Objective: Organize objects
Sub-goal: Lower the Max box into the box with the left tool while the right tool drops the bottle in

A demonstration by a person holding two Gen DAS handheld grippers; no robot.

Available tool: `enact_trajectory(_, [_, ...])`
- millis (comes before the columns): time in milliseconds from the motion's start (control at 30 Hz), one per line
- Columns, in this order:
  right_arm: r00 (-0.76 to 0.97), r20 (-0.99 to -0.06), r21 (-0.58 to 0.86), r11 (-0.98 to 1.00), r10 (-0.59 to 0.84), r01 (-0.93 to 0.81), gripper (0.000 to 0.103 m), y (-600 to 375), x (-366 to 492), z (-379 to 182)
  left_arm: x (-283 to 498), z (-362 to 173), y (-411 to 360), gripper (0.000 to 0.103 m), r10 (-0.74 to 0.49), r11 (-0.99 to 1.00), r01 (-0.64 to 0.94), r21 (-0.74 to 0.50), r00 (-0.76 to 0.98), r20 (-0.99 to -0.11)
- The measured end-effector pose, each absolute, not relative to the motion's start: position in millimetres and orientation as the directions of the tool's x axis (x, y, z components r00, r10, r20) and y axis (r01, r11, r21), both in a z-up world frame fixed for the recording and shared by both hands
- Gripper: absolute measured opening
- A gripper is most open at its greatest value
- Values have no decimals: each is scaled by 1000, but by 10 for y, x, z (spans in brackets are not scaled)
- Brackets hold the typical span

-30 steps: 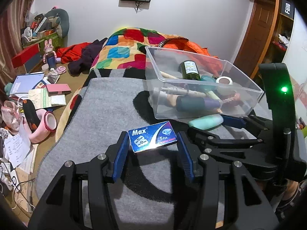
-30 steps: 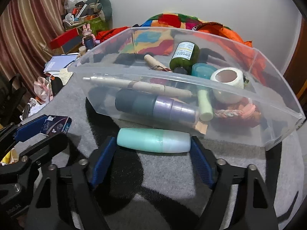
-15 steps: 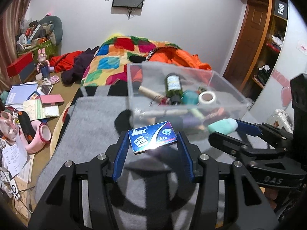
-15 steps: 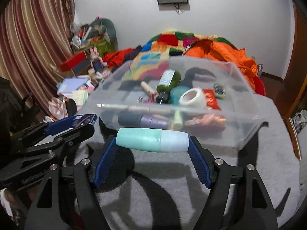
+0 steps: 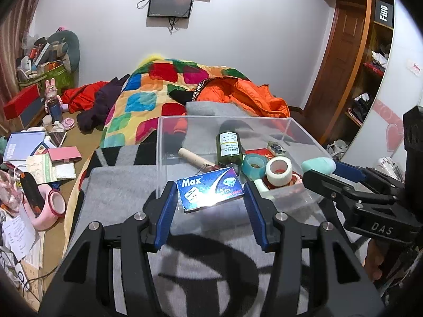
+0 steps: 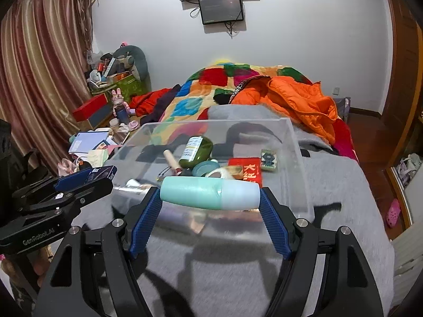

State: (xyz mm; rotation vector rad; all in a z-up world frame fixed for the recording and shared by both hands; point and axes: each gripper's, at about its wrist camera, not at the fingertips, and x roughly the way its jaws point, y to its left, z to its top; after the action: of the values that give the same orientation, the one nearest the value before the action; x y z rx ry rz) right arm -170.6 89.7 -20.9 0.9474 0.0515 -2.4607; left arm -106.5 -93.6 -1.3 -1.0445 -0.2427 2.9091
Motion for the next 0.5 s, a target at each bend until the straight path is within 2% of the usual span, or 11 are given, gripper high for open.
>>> enact_trajectory(367, [-600,-661,172,-869,-451,464,71,811,-1974,-382,-1387,-188,-869,51,96,-990,-1,-142,-741,-664])
enact_trajectory(500, [-588,-663,178,-860,-464,478,72,818,-1980,-381,-1406,-189,-895,59,119,-985,-3,-173,-736,-666])
